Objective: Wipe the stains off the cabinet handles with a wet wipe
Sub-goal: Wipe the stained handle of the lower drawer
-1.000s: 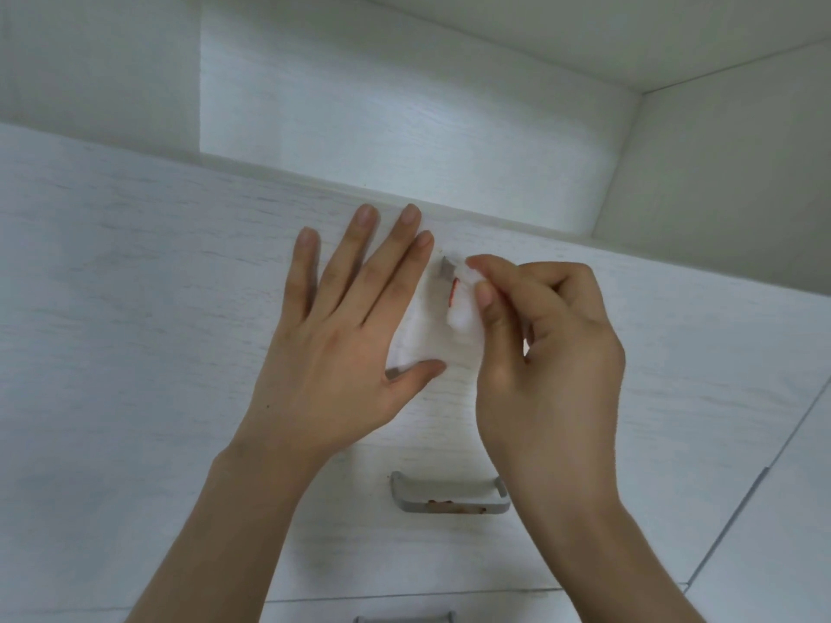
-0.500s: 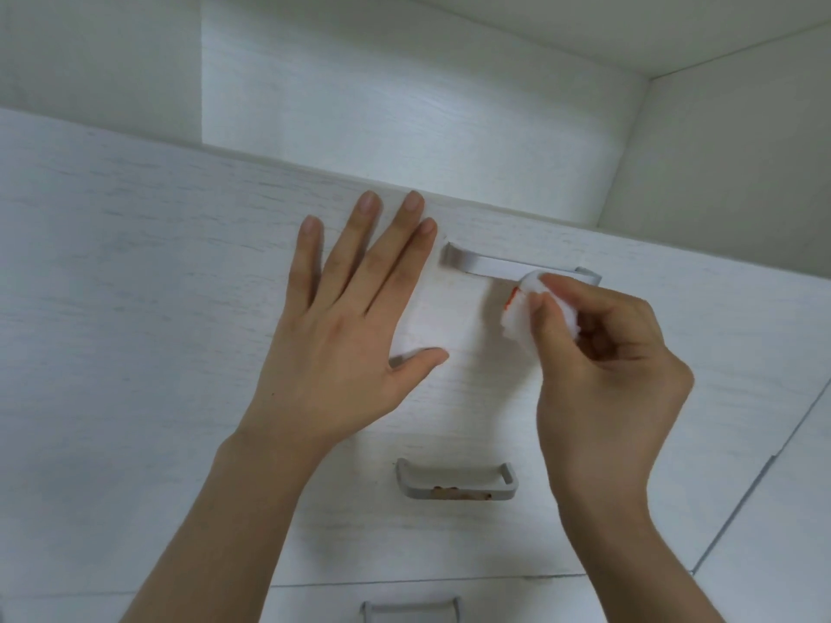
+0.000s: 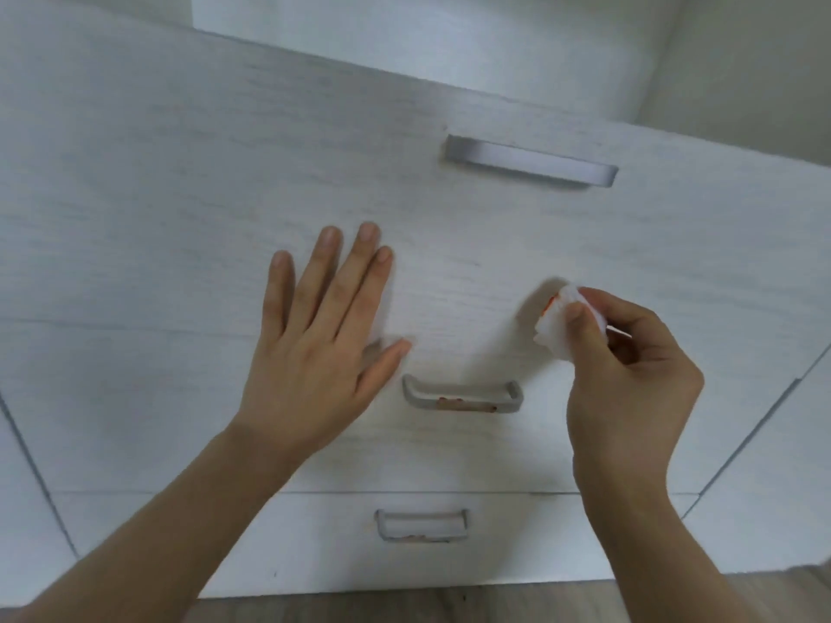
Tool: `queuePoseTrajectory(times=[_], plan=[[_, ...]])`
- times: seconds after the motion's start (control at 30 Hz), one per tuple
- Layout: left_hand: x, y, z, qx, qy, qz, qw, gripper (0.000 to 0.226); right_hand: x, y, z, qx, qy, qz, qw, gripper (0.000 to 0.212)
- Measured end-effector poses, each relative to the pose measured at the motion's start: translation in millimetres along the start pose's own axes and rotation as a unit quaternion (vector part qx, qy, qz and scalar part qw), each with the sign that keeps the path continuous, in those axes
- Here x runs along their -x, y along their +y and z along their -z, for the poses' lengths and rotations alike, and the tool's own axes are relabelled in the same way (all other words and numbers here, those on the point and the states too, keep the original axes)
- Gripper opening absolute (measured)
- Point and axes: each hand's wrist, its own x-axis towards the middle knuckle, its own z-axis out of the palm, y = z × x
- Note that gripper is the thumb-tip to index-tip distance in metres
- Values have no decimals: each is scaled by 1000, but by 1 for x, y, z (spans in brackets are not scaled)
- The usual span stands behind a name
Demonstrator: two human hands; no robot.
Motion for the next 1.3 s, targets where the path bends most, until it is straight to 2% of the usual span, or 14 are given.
queuePoseTrajectory(times=[0.07,0.23,0.4,0.57,0.8,1.03,1.2,1.3], plan=[[15,1,-1,-8,-24,-23,999,62,15,12,6,11,-14,-11,1000,7],[39,19,-7,38,-73,9,997,66,39,38,17,34,-49,-37,998,12],[45,30,-17,52,-64,29,996,69,43,51,22,14,-46,-33,998,15],[45,29,-26,43,-32,15,998,70,46,59,17,-12,-61,14,998,19],[48,28,-36,16,-22,2,1000,71,48,70,18,105,-73,136,982,28],[58,23,-39,11,-29,-30,999,72,54,75,12,175,-10,260,950,13],[57,23,-40,13,-20,-18,1000,71,62,75,0,155,29,229,961,17],[58,25,-43,5,-12,-12,1000,71,62,76,1,164,25,246,955,18]])
